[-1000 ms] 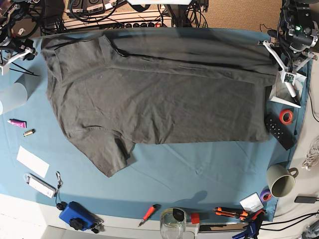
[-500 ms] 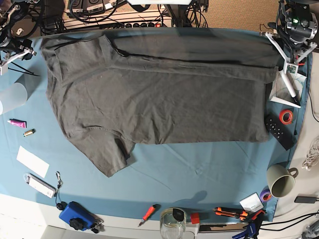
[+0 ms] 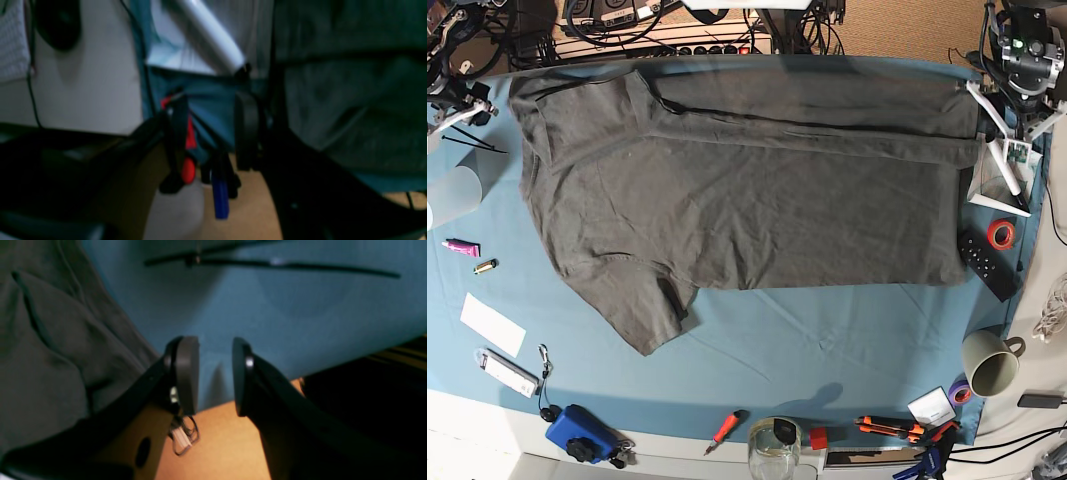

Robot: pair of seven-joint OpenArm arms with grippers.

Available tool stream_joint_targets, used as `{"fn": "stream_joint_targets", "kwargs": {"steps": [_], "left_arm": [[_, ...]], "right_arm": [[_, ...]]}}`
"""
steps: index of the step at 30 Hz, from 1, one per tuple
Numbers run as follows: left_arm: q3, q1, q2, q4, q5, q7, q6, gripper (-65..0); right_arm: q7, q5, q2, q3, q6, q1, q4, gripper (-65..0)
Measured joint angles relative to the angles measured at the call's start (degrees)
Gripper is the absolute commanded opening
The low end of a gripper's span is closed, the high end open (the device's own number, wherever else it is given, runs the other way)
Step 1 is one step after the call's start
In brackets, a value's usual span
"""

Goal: Fold the T-shirt properly
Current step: 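Release the shirt and move both grippers toward the hem corners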

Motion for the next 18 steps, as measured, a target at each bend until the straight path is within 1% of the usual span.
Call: {"fn": "stream_joint_targets", "kwargs": {"steps": [2, 5, 8, 11, 12, 13, 16, 18], "left_arm": [[0.0, -2.51, -0.04, 0.0, -1.18, -0.11, 0.04, -41.8], [0.0, -5.77, -0.04, 0.04, -5.66, -0.5, 0.11, -41.8], [0.0, -7.72, -0.04, -0.02, -7.43, -3.96, -0.33, -41.8], [0.0, -10.45, -0.04, -1.75, -8.57, -5.03, -2.49, -41.8], [0.0, -11.5, 0.04, -2.73, -9.29, -5.09, -3.45, -41.8], [-0.02, -12.57, 0.09, -3.85, -10.64, -5.25, -3.5, -41.8], [-0.04, -16.96, 0.17, -8.5, -14.21, -5.29, -7.19, -41.8], [-0.09, -20.15, 0.2, -11.8, -15.21, -5.27, -9.03, -41.8]], "right_arm": [[0.04, 2.43, -0.02, 0.0, 0.0, 1.33, 0.0, -47.4], [1.57, 3.34, -0.02, 0.0, 0.13, 4.46, 0.0, -47.4], [3.04, 3.23, 0.0, 0.0, 1.49, 7.34, 0.07, -47.4], [4.31, 2.86, 0.02, -1.2, 1.51, 9.49, 0.11, -47.4], [4.61, 2.14, 0.02, -2.16, 1.51, 10.23, 0.11, -47.4], [5.01, 0.96, 0.0, -3.5, 1.51, 10.99, 0.11, -47.4], [6.73, -3.8, 0.07, -8.81, 1.53, 13.11, 0.09, -47.4], [7.63, -7.19, 0.15, -12.9, 1.44, 14.56, -0.09, -47.4]]}}
